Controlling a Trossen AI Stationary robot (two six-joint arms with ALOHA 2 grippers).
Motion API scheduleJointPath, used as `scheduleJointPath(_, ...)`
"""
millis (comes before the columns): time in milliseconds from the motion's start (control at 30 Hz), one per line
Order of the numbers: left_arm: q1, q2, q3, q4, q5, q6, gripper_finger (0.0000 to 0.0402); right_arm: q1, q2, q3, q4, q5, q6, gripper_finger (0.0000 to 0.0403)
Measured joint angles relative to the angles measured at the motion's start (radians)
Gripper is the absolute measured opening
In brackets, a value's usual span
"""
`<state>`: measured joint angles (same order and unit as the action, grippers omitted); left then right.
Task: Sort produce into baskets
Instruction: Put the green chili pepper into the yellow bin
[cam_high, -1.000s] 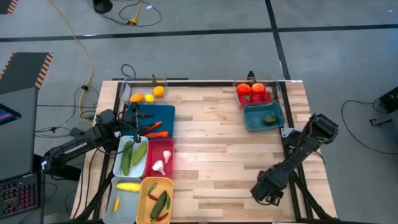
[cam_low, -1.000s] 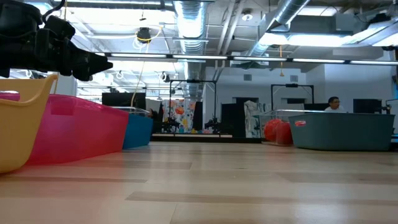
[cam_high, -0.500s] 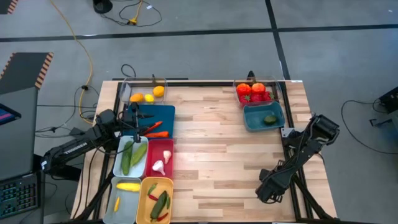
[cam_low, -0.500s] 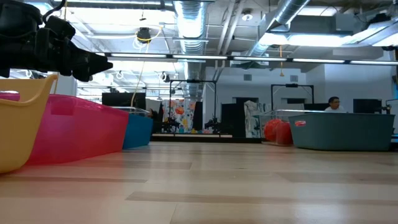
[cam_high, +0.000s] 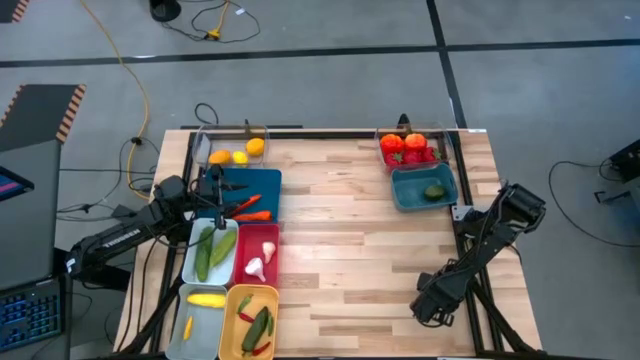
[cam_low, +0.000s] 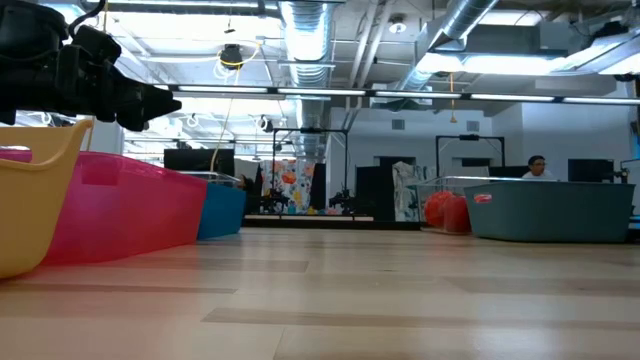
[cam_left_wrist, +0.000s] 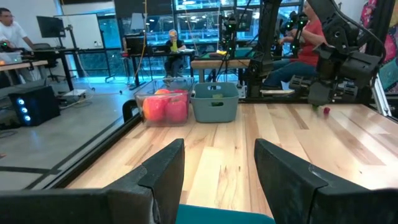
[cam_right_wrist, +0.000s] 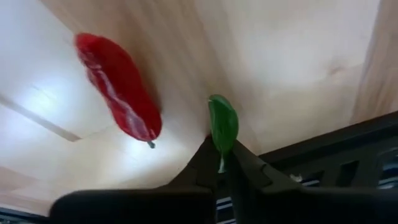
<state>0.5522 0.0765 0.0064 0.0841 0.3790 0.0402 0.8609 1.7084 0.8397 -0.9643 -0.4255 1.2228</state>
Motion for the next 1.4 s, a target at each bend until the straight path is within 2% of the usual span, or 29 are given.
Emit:
scheduleJointPath(100,0.000,0.000,0.000,0.000,0.000,0.000,0.0182,-0.030,0.002,0.010,-0.005,-0.022,-0.008,0.0038)
scheduleJointPath(233,0.000,0.000,0.000,0.000,0.000,0.000,0.0182,-0.098,0.002,0.043,-0.004,-0.073,-0.073,0.0049)
scheduleJointPath(500,0.000,0.000,0.000,0.000,0.000,0.000,0.0182,-0.287,0.002,0.168,0.005,-0.071,-0.242,0.0053)
scheduleJointPath(600,0.000,0.000,0.000,0.000,0.000,0.000,0.0182,-0.358,0.002,0.219,0.058,-0.033,-0.264,0.0053)
scheduleJointPath(733,0.000,0.000,0.000,0.000,0.000,0.000,0.0182,-0.436,0.002,0.270,0.256,0.080,-0.281,0.0053)
scheduleJointPath(833,0.000,0.000,0.000,0.000,0.000,0.000,0.0182,-0.478,0.002,0.278,0.530,0.185,-0.329,0.0053)
scheduleJointPath(1000,0.000,0.000,0.000,0.000,0.001,0.000,0.0182,-0.508,0.013,0.279,0.999,0.359,-0.558,0.0053)
scheduleJointPath(1067,0.000,0.000,0.000,0.000,0.009,0.000,0.0182,-0.510,0.024,0.279,1.111,0.413,-0.655,0.0053)
scheduleJointPath(1167,-0.002,0.000,0.000,0.001,0.019,0.007,0.0182,-0.521,0.069,0.279,1.287,0.457,-0.740,0.0053)
scheduleJointPath(1267,-0.003,0.003,0.000,0.000,0.025,0.016,0.0182,-0.523,0.156,0.299,1.461,0.458,-0.782,0.0053)
scheduleJointPath(1400,-0.003,0.003,0.000,0.000,0.026,0.010,0.0182,-0.523,0.305,0.407,1.551,0.442,-0.790,0.0053)
